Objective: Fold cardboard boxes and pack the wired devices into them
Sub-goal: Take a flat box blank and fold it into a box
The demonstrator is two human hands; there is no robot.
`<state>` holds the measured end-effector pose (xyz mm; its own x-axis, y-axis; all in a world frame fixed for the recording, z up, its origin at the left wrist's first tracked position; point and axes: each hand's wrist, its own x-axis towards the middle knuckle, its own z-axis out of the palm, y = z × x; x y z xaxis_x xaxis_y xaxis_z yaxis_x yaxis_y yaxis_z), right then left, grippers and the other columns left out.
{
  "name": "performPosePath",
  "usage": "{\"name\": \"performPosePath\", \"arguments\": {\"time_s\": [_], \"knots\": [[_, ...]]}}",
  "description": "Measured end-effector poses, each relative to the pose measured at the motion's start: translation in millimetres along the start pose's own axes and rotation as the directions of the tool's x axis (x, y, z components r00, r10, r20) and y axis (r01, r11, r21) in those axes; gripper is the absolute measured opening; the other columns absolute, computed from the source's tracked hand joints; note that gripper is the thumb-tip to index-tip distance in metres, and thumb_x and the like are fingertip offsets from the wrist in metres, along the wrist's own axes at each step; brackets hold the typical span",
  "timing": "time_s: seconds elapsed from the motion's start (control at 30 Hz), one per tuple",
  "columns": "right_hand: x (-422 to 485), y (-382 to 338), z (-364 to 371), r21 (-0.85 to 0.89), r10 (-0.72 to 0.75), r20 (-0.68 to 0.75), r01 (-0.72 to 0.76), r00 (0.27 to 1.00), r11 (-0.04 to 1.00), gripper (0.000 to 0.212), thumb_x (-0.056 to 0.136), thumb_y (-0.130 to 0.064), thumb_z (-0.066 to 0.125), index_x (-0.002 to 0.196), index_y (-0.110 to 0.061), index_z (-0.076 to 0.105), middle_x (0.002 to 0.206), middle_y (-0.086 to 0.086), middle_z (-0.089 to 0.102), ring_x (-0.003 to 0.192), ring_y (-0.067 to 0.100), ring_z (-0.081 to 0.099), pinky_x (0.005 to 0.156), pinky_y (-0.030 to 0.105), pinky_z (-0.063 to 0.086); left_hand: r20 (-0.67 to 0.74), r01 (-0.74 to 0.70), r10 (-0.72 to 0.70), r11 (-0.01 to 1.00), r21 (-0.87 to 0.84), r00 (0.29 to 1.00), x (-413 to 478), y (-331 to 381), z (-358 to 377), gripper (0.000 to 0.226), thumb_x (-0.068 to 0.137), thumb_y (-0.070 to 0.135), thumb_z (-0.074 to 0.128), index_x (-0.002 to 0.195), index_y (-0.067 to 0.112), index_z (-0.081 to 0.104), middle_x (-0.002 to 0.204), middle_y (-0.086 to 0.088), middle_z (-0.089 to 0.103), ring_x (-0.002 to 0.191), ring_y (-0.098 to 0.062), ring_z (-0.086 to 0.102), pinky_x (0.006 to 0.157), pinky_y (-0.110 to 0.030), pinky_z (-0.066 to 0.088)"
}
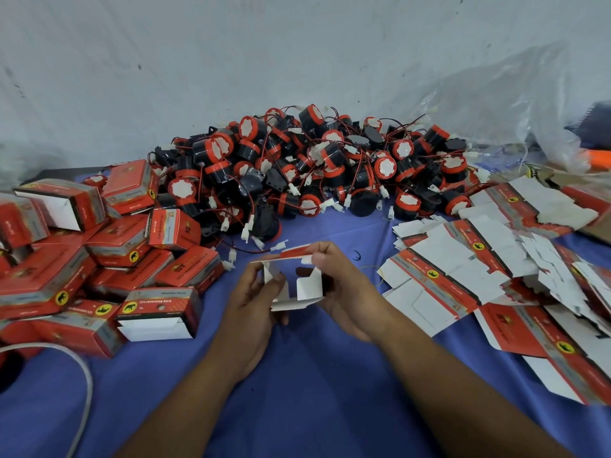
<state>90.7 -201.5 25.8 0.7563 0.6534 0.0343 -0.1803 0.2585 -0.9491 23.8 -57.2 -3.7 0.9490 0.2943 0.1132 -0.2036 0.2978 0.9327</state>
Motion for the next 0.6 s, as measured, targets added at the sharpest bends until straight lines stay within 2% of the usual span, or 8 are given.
{"name": "performPosePath", "arguments": {"time_s": [0.07, 0.13, 0.23, 0.3, 0.4, 0.5, 0.53, 0.6], "knots": [[0.3, 0.1, 0.9, 0.026, -0.006, 0.018, 0.006, 1.000, 1.000, 0.037, 0.070, -0.017, 0.066, 0.106, -0.015, 0.055, 0.105, 0.007, 0.060, 0.092, 0.022, 0.058, 0.081, 0.038, 0.049, 0.013, -0.002, 0.002, 1.000, -0.028, 1.000, -0.7, 1.8, -0.3, 0.023, 0.095, 0.016, 0.055, 0.116, 0.021, 0.064, 0.092, -0.012, 0.062, 0.073, -0.021, 0.057, 0.051, -0.029, 0.045], [2.0, 2.1, 2.0, 0.049, -0.006, -0.023, 0.007, 1.000, 0.999, 0.037, 0.068, -0.006, 0.056, 0.104, -0.015, 0.055, 0.108, 0.010, 0.060, 0.094, 0.025, 0.058, 0.078, 0.037, 0.051, 0.050, 0.006, -0.003, 0.999, -0.048, 0.999, -1.0, 3.9, -1.7, 0.033, 0.091, 0.019, 0.055, 0.124, 0.019, 0.059, 0.104, -0.008, 0.068, 0.079, -0.019, 0.062, 0.053, -0.028, 0.046], [4.4, 1.1, 0.3, 0.096, -0.027, -0.084, 0.035, 0.996, 0.995, 0.035, 0.063, -0.004, 0.049, 0.095, -0.013, 0.059, 0.101, 0.011, 0.063, 0.091, 0.027, 0.058, 0.071, 0.035, 0.050, 0.121, 0.070, -0.052, 0.987, -0.145, 0.991, 0.2, 7.9, -6.0, 0.042, 0.090, 0.019, 0.053, 0.132, 0.015, 0.055, 0.117, -0.009, 0.068, 0.086, -0.022, 0.063, 0.059, -0.032, 0.049], [4.9, -0.6, -3.3, 0.072, -0.053, -0.116, 0.062, 0.992, 0.995, 0.035, 0.062, -0.003, 0.047, 0.092, -0.012, 0.062, 0.094, 0.009, 0.068, 0.086, 0.026, 0.062, 0.067, 0.034, 0.051, 0.168, 0.116, -0.080, 0.969, -0.217, 0.983, -0.7, 10.2, -6.4, 0.050, 0.088, 0.029, 0.047, 0.135, 0.013, 0.053, 0.121, -0.012, 0.065, 0.091, -0.026, 0.063, 0.065, -0.036, 0.051], [5.5, -0.1, -3.6, -0.004, -0.081, -0.114, 0.081, 0.990, 0.997, 0.041, 0.062, -0.002, 0.048, 0.097, -0.012, 0.068, 0.101, 0.014, 0.068, 0.094, 0.031, 0.060, 0.074, 0.038, 0.047, 0.130, 0.101, -0.081, 0.982, -0.159, 0.988, -0.9, 7.9, -2.9, 0.040, 0.091, 0.025, 0.060, 0.129, 0.013, 0.053, 0.127, -0.017, 0.064, 0.105, -0.029, 0.066, 0.074, -0.036, 0.056], [5.2, 6.7, 1.1, -0.158, -0.139, -0.126, 0.119, 0.982, 0.980, 0.044, 0.077, -0.011, 0.060, 0.117, -0.028, 0.069, 0.128, 0.011, 0.063, 0.119, 0.025, 0.057, 0.099, 0.042, 0.046, 0.060, 0.077, -0.066, 0.976, -0.203, 0.996, 0.1, 6.2, -2.0, 0.034, 0.087, 0.008, 0.064, 0.120, 0.013, 0.056, 0.124, -0.018, 0.066, 0.107, -0.029, 0.068, 0.078, -0.036, 0.058], [4.9, 9.8, 1.6, -0.278, -0.174, -0.149, 0.128, 0.973, 0.952, 0.046, 0.084, -0.022, 0.066, 0.128, -0.034, 0.063, 0.138, 0.006, 0.056, 0.130, 0.021, 0.051, 0.110, 0.044, 0.041, 0.046, 0.070, -0.061, 0.971, -0.228, 0.997, 0.0, 7.6, -2.4, 0.032, 0.086, 0.008, 0.062, 0.117, 0.014, 0.056, 0.122, -0.016, 0.067, 0.107, -0.028, 0.068, 0.078, -0.035, 0.058], [3.4, 13.3, 4.2, -0.398, -0.188, -0.131, 0.122, 0.974, 0.909, 0.056, 0.087, -0.052, 0.066, 0.140, -0.044, 0.049, 0.150, -0.005, 0.045, 0.140, 0.014, 0.042, 0.118, 0.045, 0.035, 0.012, 0.062, -0.061, 0.961, -0.269, 0.998, 0.4, 9.7, -3.1, 0.031, 0.084, 0.011, 0.063, 0.114, 0.016, 0.054, 0.118, -0.013, 0.069, 0.107, -0.027, 0.068, 0.078, -0.035, 0.058]]}}
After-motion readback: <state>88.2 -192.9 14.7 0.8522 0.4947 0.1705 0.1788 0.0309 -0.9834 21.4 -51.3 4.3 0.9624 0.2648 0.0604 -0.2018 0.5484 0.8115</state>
